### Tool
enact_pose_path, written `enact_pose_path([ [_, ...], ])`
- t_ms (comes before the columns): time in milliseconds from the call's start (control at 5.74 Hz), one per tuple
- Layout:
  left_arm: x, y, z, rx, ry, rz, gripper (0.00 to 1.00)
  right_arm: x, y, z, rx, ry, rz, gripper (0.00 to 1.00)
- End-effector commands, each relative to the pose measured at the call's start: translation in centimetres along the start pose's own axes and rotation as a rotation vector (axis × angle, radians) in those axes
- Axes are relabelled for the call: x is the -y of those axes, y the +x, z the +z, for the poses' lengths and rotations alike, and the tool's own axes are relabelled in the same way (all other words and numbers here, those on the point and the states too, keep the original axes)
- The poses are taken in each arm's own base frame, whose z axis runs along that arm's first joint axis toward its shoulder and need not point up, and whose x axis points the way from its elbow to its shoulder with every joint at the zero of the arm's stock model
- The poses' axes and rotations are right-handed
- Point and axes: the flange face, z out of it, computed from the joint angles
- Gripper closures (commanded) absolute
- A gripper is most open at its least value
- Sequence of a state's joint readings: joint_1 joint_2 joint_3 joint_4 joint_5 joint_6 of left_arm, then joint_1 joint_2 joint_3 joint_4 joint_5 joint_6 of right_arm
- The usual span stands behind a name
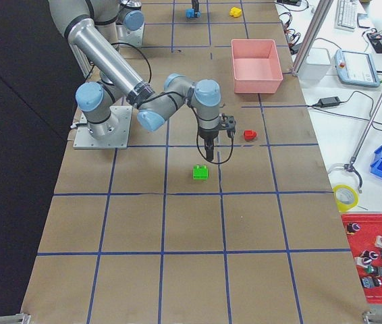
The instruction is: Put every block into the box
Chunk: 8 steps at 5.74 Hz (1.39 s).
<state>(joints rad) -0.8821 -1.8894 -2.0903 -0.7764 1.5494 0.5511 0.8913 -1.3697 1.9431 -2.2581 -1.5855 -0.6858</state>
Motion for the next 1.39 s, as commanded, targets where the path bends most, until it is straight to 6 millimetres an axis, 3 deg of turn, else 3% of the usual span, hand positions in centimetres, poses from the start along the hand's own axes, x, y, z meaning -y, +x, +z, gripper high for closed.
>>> enact_pose_path([
  [0,0.1,-0.1,-0.1,0.000,0.003,0.004,0.57,-0.1,1.9,5.1,0.021,-0.033,-0.014,0.00],
  [174,0.3,-0.1,-0.4,0.003,0.010,0.004,0.68,-0.2,2.0,5.6,0.021,-0.044,-0.015,0.00],
  [349,1.1,0.1,-3.1,0.031,0.047,0.014,0.72,-0.8,1.5,7.0,0.037,-0.071,-0.018,0.00],
  [523,2.9,-0.1,-8.0,0.025,0.037,0.026,0.73,-1.4,1.0,7.9,0.036,-0.075,-0.019,0.00],
  [697,5.4,1.4,-14.7,0.006,-0.002,0.062,0.73,-1.7,0.7,8.6,0.045,-0.082,-0.019,0.00],
  [872,8.3,4.0,-20.5,-0.003,-0.022,0.098,0.73,-1.6,0.9,9.0,0.039,-0.078,-0.019,0.00],
  [1046,10.8,8.1,-24.1,-0.044,-0.017,0.073,0.73,-1.8,1.2,9.3,0.039,-0.083,-0.013,0.01],
  [1220,13.4,13.4,-25.4,-0.066,0.000,0.081,0.73,-2.0,1.4,9.3,0.038,-0.085,-0.008,0.01],
])
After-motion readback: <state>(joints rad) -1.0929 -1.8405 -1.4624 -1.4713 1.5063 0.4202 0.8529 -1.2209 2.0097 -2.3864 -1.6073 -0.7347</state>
